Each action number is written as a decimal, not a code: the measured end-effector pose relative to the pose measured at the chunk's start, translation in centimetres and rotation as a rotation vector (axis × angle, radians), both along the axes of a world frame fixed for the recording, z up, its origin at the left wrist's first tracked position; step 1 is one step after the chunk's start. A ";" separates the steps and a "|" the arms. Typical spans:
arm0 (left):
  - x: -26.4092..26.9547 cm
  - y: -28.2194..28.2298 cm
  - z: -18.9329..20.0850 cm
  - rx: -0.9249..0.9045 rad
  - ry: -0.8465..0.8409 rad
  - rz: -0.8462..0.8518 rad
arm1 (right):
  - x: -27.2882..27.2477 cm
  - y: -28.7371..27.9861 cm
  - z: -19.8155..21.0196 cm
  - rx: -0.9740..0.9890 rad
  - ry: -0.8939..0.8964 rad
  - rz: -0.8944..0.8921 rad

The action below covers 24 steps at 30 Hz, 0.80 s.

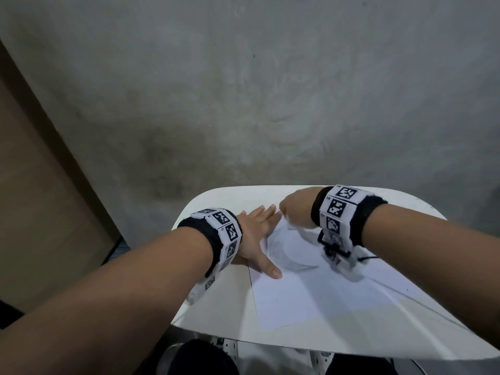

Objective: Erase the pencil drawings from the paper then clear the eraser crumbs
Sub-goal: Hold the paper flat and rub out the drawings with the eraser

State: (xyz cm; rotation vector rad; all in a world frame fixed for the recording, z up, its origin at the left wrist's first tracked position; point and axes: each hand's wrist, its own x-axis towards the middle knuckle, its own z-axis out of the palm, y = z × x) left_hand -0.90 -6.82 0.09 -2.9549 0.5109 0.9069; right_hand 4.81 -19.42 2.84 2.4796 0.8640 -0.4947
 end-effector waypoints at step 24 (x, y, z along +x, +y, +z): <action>0.2 0.3 -0.2 0.017 -0.033 -0.004 | 2.3 -5.4 1.4 0.895 0.316 -0.522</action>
